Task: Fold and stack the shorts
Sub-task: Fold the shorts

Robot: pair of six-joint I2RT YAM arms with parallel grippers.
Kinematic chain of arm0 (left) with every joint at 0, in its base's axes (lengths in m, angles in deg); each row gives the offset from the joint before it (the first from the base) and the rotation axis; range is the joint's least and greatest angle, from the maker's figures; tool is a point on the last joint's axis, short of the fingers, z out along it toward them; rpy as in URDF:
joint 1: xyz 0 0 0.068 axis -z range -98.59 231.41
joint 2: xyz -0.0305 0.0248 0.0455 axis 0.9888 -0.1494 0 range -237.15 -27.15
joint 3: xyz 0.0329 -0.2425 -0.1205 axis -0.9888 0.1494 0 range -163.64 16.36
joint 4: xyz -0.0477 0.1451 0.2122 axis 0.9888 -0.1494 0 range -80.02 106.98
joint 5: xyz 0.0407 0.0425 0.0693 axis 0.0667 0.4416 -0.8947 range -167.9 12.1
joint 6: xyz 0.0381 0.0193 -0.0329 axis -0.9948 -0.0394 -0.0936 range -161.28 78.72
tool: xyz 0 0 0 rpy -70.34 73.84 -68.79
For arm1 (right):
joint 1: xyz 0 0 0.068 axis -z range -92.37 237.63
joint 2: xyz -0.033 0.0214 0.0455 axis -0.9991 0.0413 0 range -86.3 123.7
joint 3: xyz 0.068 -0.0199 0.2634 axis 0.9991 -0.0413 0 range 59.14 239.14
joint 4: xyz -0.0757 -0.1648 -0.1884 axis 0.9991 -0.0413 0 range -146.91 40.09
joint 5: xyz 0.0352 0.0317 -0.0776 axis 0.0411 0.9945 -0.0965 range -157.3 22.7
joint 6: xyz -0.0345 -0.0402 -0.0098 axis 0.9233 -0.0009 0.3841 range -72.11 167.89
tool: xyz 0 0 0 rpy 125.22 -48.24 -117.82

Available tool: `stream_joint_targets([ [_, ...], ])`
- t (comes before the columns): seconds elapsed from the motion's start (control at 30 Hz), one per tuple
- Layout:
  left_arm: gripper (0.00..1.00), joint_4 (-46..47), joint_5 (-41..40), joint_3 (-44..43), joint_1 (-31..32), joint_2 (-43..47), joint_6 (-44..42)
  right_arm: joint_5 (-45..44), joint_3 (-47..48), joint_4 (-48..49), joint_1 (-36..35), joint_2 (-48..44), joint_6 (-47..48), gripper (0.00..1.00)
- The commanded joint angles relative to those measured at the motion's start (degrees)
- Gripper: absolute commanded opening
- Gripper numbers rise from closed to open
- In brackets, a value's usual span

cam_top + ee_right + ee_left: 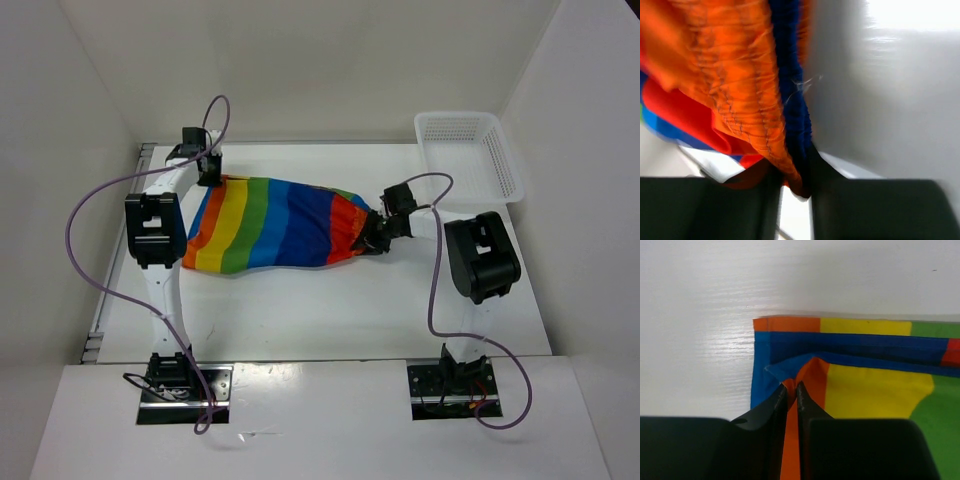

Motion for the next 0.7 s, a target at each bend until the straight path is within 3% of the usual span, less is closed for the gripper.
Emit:
stream_joint_targets([
  [0.0, 0.18, 1.71, -3.42, 1.12, -0.31, 3.93, -0.21, -2.94, 0.74, -0.76, 1.09, 1.16, 0.04, 0.21],
  [0.1, 0.19, 1.19, -5.54, 1.12, -0.31, 4.46, -0.21, -4.35, 0.12, -0.76, 1.09, 0.36, -0.58, 0.21],
  [0.17, 0.27, 0.32, -6.25, 0.51, -0.31, 6.56, -0.21, -4.36, 0.99, -1.37, 1.09, -0.16, -0.58, 0.19],
  [0.23, 0.33, -1.18, -6.87, -0.11, -0.31, 8.76, -0.21, -4.36, 2.22, -2.86, 1.09, -0.16, 0.21, 0.08],
  [0.33, 0.52, -4.43, -7.48, -0.73, -0.31, 10.61, -0.21, -5.05, 5.64, -5.84, 1.09, -0.16, 2.58, 0.00],
  [0.37, 0.60, -6.35, -6.61, -0.73, -0.31, 11.40, -0.21, -5.06, 6.26, -6.73, 1.09, -0.86, 3.89, 0.00],
  [0.5, 0.72, -8.83, 0.32, 5.40, -0.31, 12.72, -0.21, -7.51, 8.37, -11.91, 3.64, -3.68, 7.58, 0.00],
  [0.67, 0.74, -10.50, 12.16, 6.92, 2.31, 13.68, -0.21, -13.40, 14.61, -23.50, 5.31, -4.38, 14.09, 0.00],
])
